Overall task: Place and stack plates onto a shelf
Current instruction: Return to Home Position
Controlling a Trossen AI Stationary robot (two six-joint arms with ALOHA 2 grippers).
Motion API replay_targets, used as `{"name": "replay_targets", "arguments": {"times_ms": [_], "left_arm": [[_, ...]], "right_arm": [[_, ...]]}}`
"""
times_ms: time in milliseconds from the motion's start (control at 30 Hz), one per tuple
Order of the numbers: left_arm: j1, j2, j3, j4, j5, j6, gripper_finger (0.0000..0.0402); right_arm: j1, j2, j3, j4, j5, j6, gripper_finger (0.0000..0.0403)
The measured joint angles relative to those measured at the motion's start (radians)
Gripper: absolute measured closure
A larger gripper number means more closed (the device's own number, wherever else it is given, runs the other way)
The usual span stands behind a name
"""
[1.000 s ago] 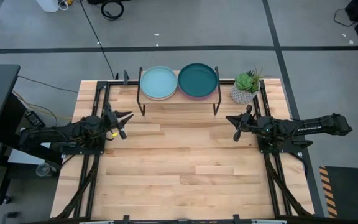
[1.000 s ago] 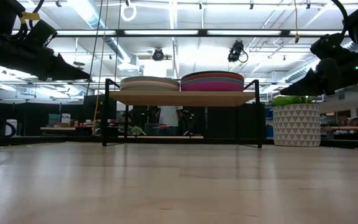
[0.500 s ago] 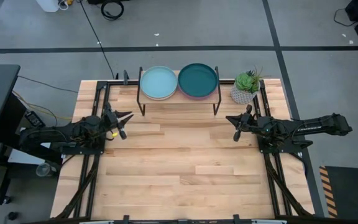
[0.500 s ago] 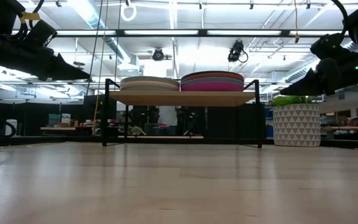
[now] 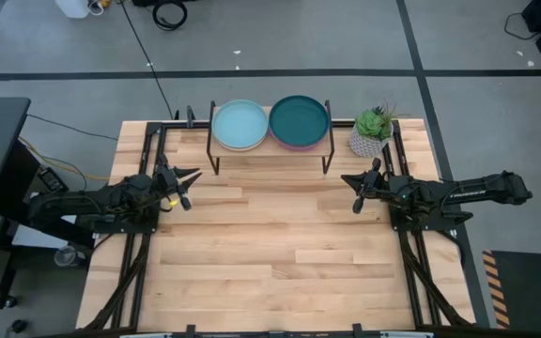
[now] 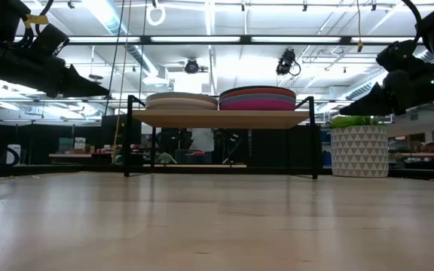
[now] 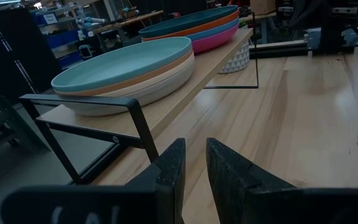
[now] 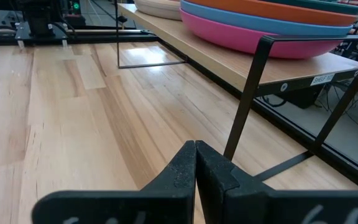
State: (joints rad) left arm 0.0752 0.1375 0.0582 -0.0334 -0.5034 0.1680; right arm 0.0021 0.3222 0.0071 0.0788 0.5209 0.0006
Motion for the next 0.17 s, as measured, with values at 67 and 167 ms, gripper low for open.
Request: {"name": "replay_targets", "arguments": {"times_ms": [67, 167], "left_arm": [[0.000, 0.000, 0.000, 0.000, 0.000, 0.000, 0.0331], [0.000, 0.000, 0.000, 0.000, 0.000, 0.000, 0.0331]], "right_arm": [[0.000, 0.000, 0.000, 0.000, 0.000, 0.000, 0.0388], [0.000, 0.000, 0.000, 0.000, 0.000, 0.000, 0.0388]]}}
